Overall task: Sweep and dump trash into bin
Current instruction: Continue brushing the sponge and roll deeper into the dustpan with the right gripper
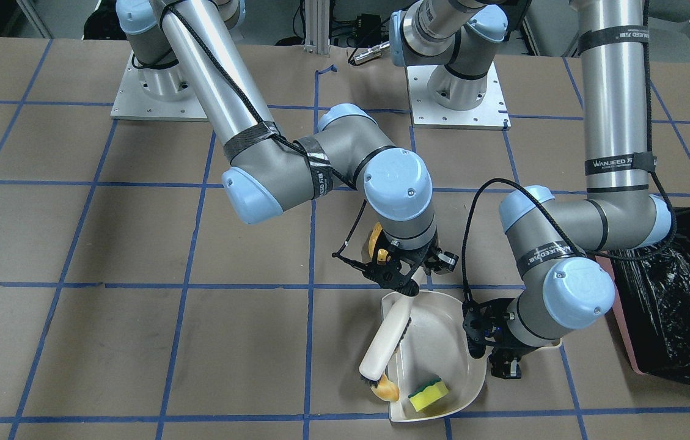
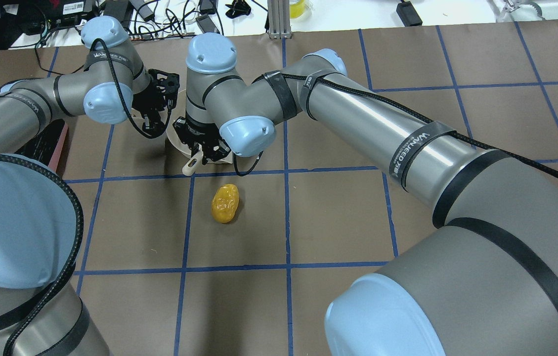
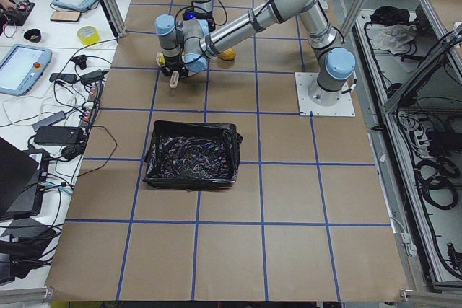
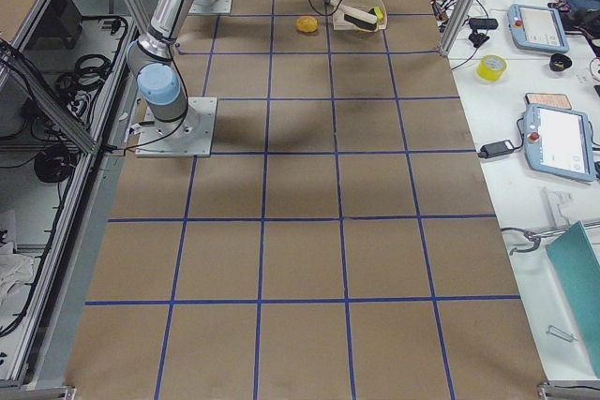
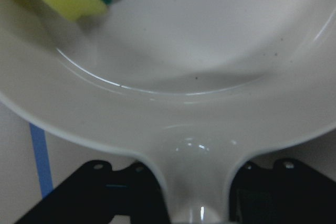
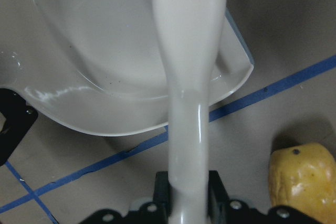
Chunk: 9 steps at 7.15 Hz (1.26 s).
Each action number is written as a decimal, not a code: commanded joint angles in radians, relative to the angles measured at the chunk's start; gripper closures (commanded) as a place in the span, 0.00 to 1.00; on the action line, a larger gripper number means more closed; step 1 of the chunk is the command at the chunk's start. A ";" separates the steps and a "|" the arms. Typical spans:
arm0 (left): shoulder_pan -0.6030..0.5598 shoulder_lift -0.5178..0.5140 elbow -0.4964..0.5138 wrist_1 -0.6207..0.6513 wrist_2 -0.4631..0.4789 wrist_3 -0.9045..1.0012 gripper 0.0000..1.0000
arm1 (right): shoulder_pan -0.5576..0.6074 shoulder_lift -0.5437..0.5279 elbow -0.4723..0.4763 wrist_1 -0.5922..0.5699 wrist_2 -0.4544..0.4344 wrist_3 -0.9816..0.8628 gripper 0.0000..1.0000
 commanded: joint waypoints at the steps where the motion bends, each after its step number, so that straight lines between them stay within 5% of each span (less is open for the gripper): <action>1: 0.000 0.003 0.000 0.001 -0.003 0.000 1.00 | 0.002 0.002 -0.043 0.010 0.055 0.069 1.00; 9: 0.001 0.007 -0.008 0.001 -0.009 0.012 1.00 | 0.102 -0.009 -0.051 0.013 0.064 0.245 1.00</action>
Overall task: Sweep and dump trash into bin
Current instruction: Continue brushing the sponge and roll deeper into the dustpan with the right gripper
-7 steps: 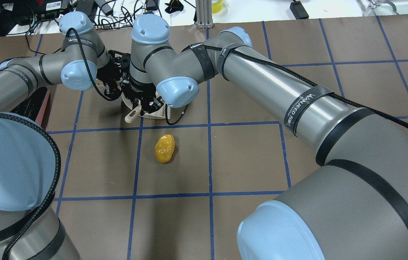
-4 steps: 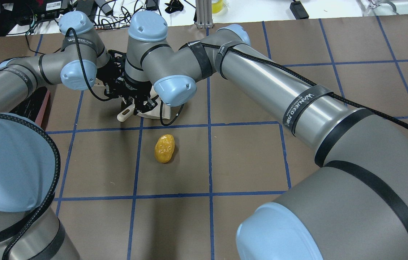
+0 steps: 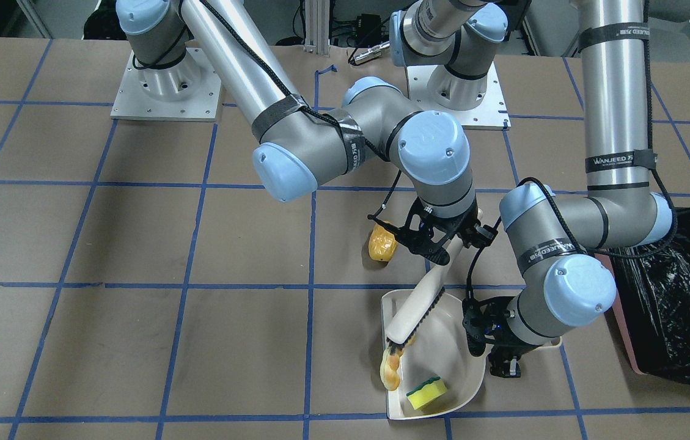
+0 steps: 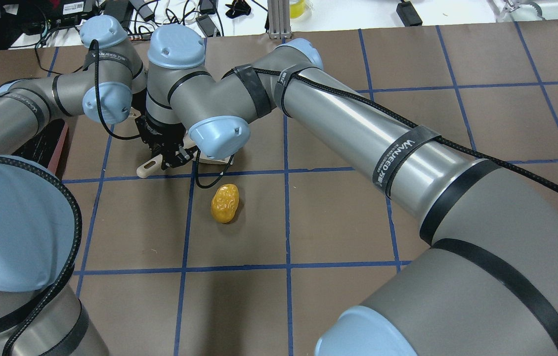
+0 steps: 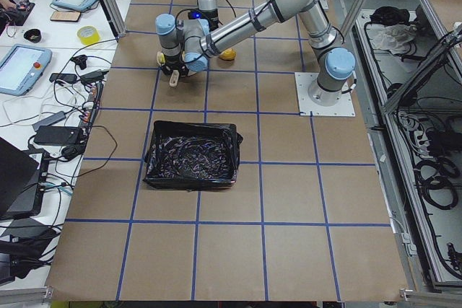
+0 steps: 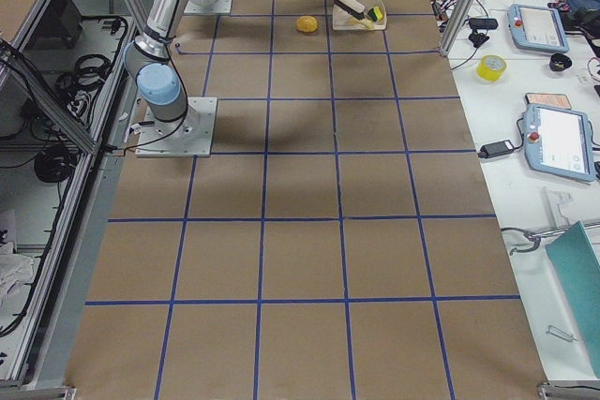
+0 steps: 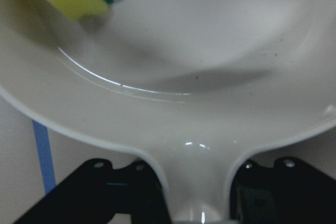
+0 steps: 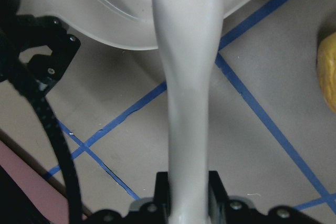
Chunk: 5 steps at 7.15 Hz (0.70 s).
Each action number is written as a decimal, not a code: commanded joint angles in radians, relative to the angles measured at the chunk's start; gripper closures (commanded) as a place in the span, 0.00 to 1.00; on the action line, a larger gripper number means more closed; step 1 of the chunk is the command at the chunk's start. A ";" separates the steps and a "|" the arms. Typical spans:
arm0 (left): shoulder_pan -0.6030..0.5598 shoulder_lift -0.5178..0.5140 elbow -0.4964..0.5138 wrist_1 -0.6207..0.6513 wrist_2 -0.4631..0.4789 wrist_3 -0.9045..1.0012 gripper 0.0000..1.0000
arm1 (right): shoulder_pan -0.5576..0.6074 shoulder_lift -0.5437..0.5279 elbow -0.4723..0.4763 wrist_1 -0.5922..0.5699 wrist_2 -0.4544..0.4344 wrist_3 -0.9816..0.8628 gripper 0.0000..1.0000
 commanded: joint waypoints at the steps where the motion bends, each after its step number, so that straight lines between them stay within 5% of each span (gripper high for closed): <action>1: 0.001 0.001 -0.002 0.000 -0.001 0.001 1.00 | 0.030 -0.007 0.008 0.048 -0.047 -0.015 1.00; 5: 0.001 0.002 -0.006 0.000 -0.003 0.002 1.00 | 0.027 -0.111 0.067 0.266 -0.151 -0.200 1.00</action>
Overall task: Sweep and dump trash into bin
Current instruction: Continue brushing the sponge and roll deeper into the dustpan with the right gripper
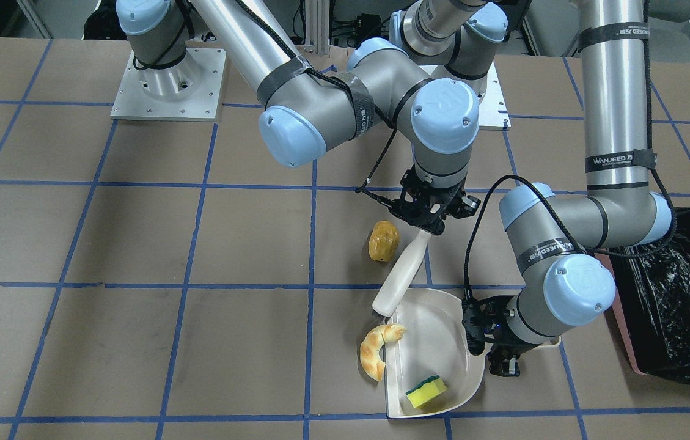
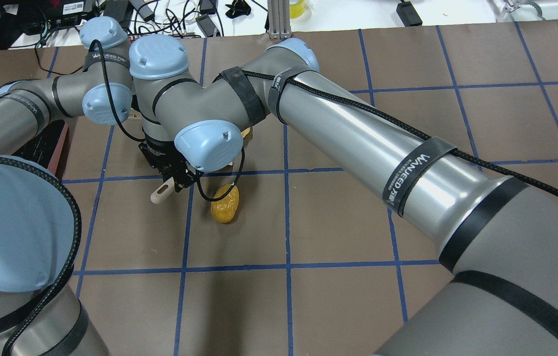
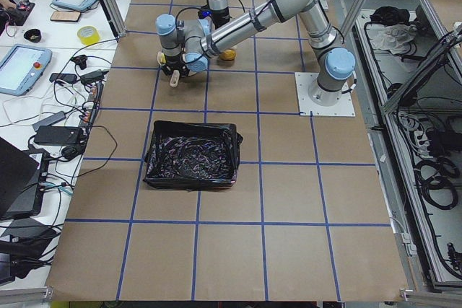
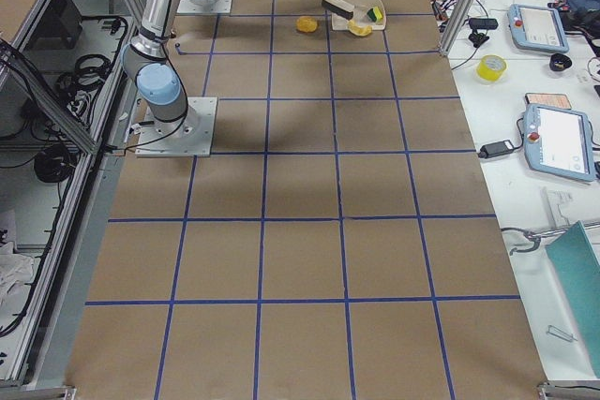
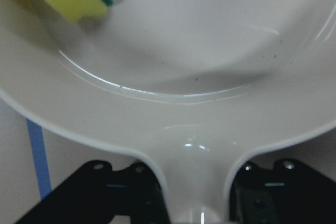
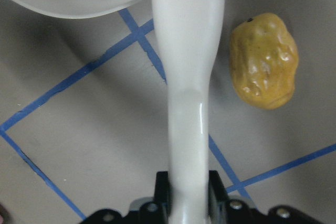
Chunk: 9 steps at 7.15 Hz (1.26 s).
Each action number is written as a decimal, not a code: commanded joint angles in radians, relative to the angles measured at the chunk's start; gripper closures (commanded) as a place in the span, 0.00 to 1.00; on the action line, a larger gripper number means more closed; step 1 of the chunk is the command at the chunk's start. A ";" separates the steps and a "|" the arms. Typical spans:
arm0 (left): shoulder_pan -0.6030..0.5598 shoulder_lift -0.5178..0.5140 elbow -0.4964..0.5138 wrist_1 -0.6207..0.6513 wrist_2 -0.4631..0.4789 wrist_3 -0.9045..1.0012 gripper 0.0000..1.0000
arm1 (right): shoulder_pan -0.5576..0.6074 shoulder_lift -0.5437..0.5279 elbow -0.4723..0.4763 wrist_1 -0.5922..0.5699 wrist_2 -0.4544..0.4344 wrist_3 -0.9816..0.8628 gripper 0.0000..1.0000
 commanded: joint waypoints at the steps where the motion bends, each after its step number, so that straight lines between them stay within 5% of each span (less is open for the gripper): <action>1: 0.000 0.000 0.001 0.000 0.000 0.000 1.00 | -0.006 -0.026 0.024 0.088 -0.110 -0.121 1.00; 6: 0.000 -0.004 0.001 0.000 0.000 -0.004 1.00 | -0.112 -0.032 0.061 0.095 -0.320 -0.548 1.00; 9: 0.000 -0.004 0.001 0.000 0.007 -0.003 1.00 | -0.169 0.003 0.064 0.079 -0.348 -0.724 1.00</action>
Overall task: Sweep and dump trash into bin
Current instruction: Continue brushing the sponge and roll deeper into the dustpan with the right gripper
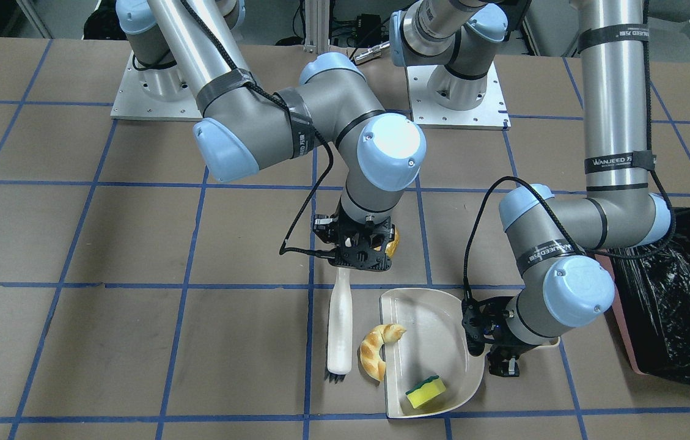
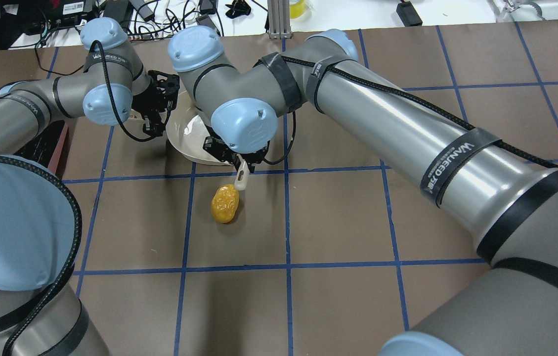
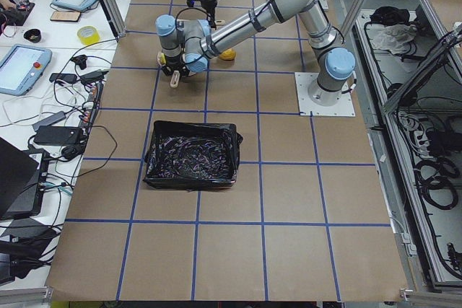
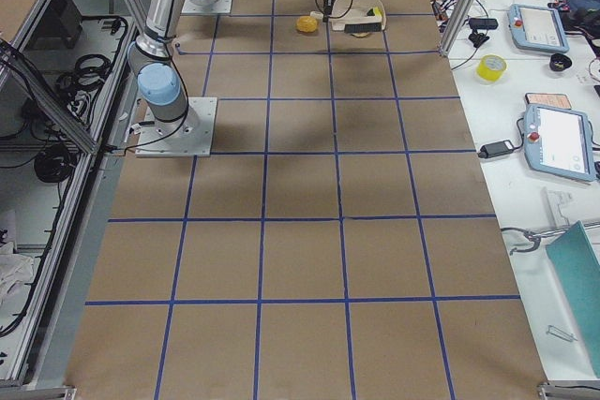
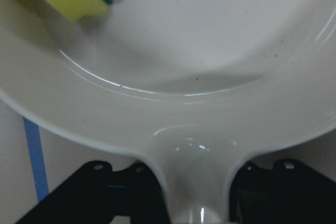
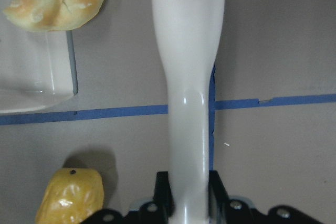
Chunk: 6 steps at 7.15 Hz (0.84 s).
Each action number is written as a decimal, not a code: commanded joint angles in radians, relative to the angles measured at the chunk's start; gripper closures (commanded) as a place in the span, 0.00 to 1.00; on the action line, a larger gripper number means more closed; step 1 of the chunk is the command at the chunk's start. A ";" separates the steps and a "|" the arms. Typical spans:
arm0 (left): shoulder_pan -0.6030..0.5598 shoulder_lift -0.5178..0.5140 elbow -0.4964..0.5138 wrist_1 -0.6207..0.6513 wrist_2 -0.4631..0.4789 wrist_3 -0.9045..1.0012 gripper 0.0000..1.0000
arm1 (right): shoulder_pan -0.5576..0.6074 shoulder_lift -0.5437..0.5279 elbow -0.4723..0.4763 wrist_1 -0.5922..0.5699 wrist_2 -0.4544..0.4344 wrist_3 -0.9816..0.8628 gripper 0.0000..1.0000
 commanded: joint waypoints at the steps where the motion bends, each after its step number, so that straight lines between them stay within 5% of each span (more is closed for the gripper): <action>1: 0.001 0.000 0.000 0.000 0.007 0.002 1.00 | -0.025 0.037 0.001 -0.001 -0.014 -0.056 1.00; 6: -0.001 -0.002 0.000 0.000 0.008 -0.002 1.00 | -0.005 0.066 0.036 -0.001 0.092 0.079 1.00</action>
